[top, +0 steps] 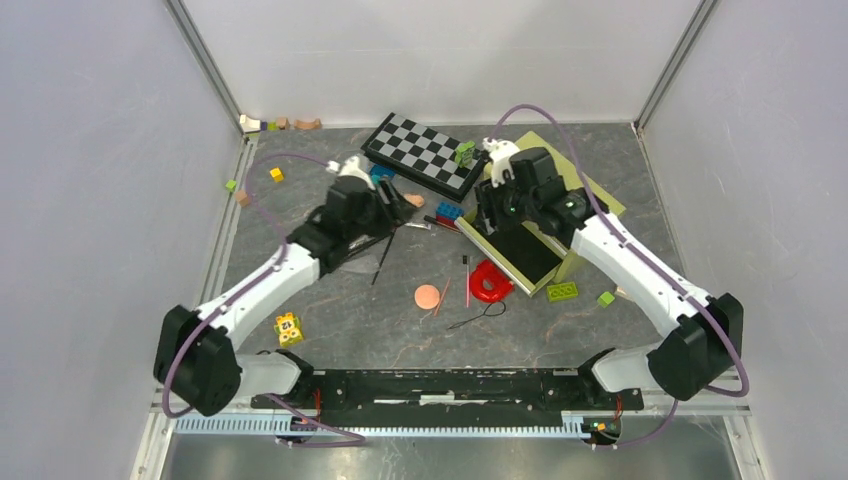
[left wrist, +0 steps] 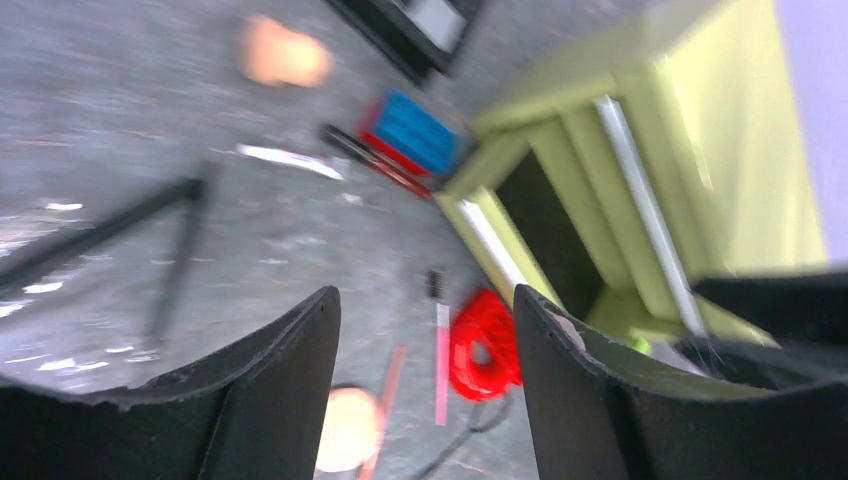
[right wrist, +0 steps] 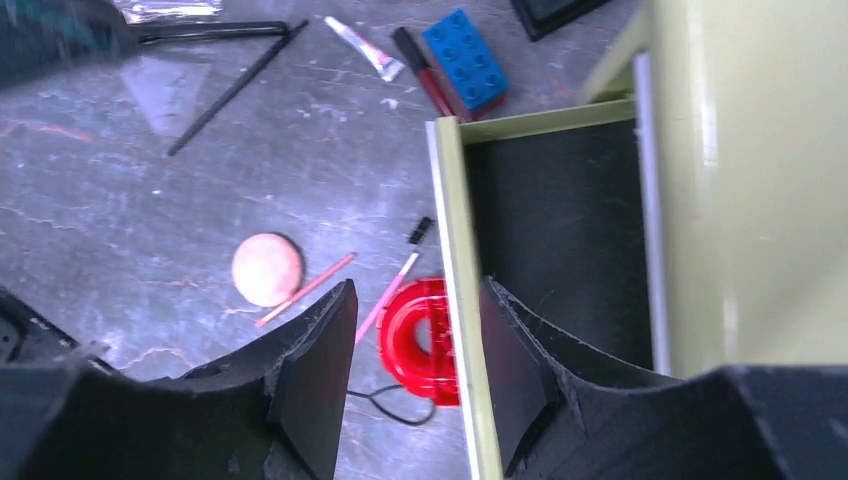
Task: Organize the makeup
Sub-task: Open the drawer in the storage box, then pick up the makeup from the center of the board.
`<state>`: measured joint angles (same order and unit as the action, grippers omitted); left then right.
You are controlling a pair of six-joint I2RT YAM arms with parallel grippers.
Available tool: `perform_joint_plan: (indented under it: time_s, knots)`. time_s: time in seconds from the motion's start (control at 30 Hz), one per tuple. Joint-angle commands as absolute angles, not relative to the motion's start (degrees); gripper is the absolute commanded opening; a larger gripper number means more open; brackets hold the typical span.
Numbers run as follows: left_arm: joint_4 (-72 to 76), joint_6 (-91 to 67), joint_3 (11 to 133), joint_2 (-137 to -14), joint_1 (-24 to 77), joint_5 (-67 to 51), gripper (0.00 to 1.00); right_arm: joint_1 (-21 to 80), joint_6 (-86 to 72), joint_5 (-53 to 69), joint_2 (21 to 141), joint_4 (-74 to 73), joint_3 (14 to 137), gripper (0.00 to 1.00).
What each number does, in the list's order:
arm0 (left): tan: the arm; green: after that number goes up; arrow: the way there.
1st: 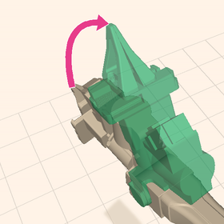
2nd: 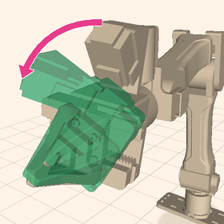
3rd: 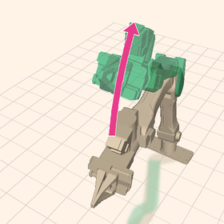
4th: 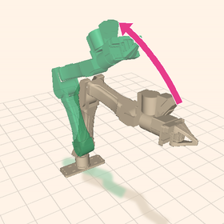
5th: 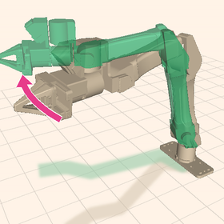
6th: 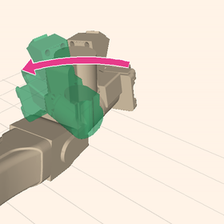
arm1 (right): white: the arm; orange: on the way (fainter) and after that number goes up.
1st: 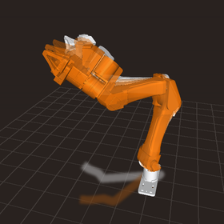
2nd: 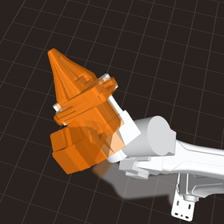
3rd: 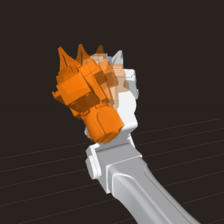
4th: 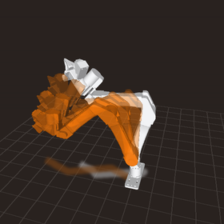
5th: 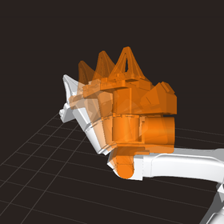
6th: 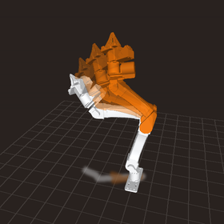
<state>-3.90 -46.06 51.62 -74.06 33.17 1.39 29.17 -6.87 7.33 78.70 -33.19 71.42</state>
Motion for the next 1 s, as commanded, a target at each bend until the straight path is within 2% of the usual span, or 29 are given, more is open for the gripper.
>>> perform_joint_plan:
  time_s: [0.0,0.13,0.27,0.4,0.67,0.97]
  knots:
    - [-27.09,-34.81,56.59,-69.15,25.44,3.42,0.72,36.28,-14.87,1.18,78.17,-29.41,70.67,0.55]
    - [-34.22,-27.4,58.46,-66.1,23.86,9.16,0.77,43.58,-19.49,-4.53,80.08,-27.14,68.38,0.55]
    - [-34.87,-23.13,56.7,-64.78,23.68,14.59,0.79,50.52,-24.08,-12.83,82.33,-27.09,65.79,0.54]
    - [-33.65,-21.82,55.07,-64.43,23.59,15.21,0.8,54.62,-29.92,-19.37,82.62,-26.02,60.44,0.55]
    - [-32.87,-20.48,54.98,-64.54,23.64,12.96,0.8,55.54,-40.84,-21.9,81.96,-20.28,49.71,0.51]
    - [-32.95,-20.38,54.76,-64.0,23.5,12.73,0.8,55.54,-43.79,-20.5,84.38,-17.19,47.39,0.47]
